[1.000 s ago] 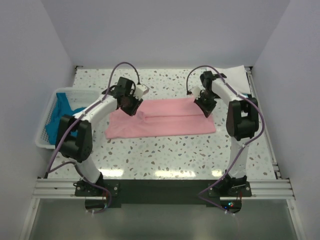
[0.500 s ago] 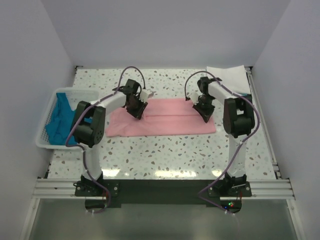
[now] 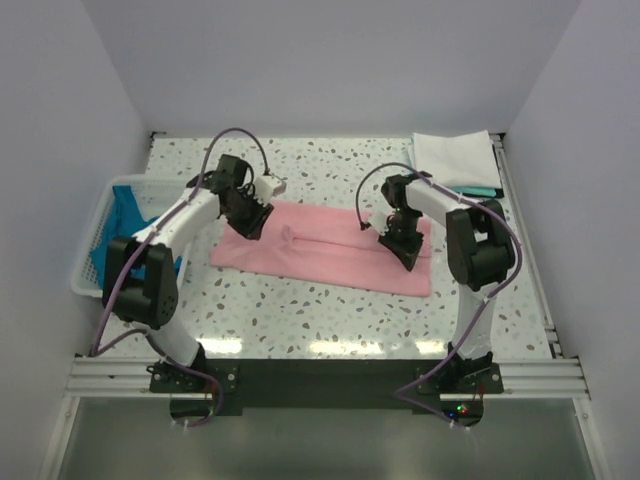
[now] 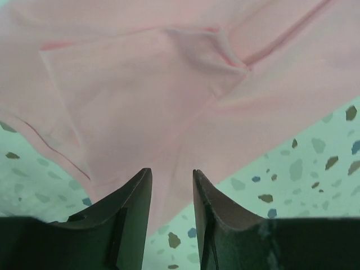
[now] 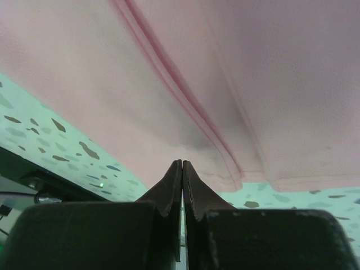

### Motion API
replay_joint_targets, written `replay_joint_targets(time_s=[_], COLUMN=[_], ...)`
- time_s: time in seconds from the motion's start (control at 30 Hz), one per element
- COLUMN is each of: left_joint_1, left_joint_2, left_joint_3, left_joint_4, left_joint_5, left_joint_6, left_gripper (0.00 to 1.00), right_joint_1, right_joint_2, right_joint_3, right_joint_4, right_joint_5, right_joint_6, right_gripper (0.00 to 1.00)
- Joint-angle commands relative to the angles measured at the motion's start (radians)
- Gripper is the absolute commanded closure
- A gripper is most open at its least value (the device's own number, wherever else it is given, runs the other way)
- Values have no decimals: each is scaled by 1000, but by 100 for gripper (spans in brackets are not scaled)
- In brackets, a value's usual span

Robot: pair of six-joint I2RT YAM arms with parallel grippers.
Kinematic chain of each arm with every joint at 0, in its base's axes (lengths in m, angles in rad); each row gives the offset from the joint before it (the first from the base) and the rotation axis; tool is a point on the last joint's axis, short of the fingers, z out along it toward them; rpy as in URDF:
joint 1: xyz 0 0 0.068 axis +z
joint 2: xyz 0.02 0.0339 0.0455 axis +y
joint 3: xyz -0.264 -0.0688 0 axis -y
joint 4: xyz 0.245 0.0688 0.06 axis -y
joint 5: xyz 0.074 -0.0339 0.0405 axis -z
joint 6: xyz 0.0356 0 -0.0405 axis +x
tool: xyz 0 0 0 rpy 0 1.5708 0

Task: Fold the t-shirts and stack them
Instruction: Fold the tshirt

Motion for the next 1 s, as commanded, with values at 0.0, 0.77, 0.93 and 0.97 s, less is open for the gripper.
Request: replay_joint_targets(time_s=[0.0, 0.77, 0.93, 0.97], left_joint_1=[-7, -10, 22, 37], left_joint_2=[-44, 565, 622, 592], left_joint_3=[-107, 480, 859, 846], left_joint_4=[-71, 73, 107, 131], left_joint_5=[-20, -362, -188, -143], left_joint_6=[71, 178, 109, 86], left_gripper=[60, 61, 48, 47], right_joint_1=[-18, -21, -19, -18], right_joint_2=[-72, 88, 80, 81], right_joint_3=[130, 354, 313, 302], right_joint_4=[-76, -41, -44, -43], right_joint_5=[-74, 69, 40, 37], right_joint_6=[-3, -83, -83, -81], right_gripper=[100, 100, 100, 100])
